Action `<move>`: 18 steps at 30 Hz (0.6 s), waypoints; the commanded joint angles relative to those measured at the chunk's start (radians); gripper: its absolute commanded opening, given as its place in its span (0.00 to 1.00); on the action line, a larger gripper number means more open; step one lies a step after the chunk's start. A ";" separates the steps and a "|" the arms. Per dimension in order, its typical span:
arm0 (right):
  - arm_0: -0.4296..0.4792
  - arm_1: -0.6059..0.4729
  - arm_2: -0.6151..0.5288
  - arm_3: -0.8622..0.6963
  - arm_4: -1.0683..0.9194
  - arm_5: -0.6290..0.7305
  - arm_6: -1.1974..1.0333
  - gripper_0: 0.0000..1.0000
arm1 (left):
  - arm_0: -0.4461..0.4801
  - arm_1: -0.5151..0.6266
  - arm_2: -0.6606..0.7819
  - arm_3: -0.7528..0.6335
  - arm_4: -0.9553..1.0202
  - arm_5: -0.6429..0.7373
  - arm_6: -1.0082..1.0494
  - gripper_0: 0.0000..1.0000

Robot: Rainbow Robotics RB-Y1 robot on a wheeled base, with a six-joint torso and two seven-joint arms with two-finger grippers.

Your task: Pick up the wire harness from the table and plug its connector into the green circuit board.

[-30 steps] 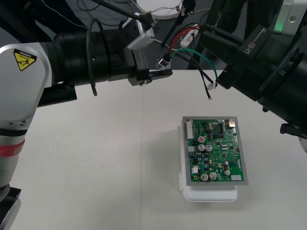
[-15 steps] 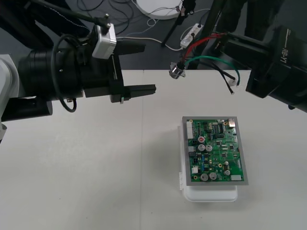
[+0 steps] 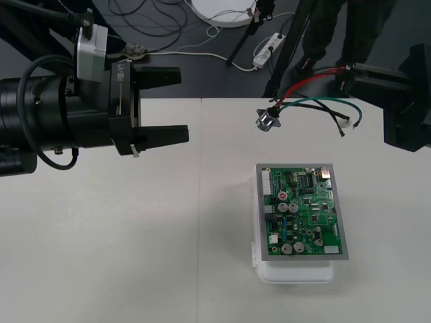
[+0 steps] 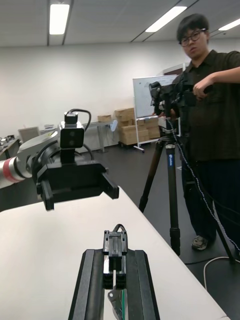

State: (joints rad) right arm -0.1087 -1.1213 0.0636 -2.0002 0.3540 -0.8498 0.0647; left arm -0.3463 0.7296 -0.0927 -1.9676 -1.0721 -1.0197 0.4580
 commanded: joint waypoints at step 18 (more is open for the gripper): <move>0.030 0.069 -0.004 0.095 0.062 -0.279 0.253 0.00 | 0.012 0.090 0.011 -0.134 0.127 -0.019 -0.030 1.00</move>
State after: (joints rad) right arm -0.1029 -1.0713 0.0544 -1.8969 0.4106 -1.1188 0.2126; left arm -0.3190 0.7875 -0.0927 -2.0648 -0.9614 -1.0197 0.4579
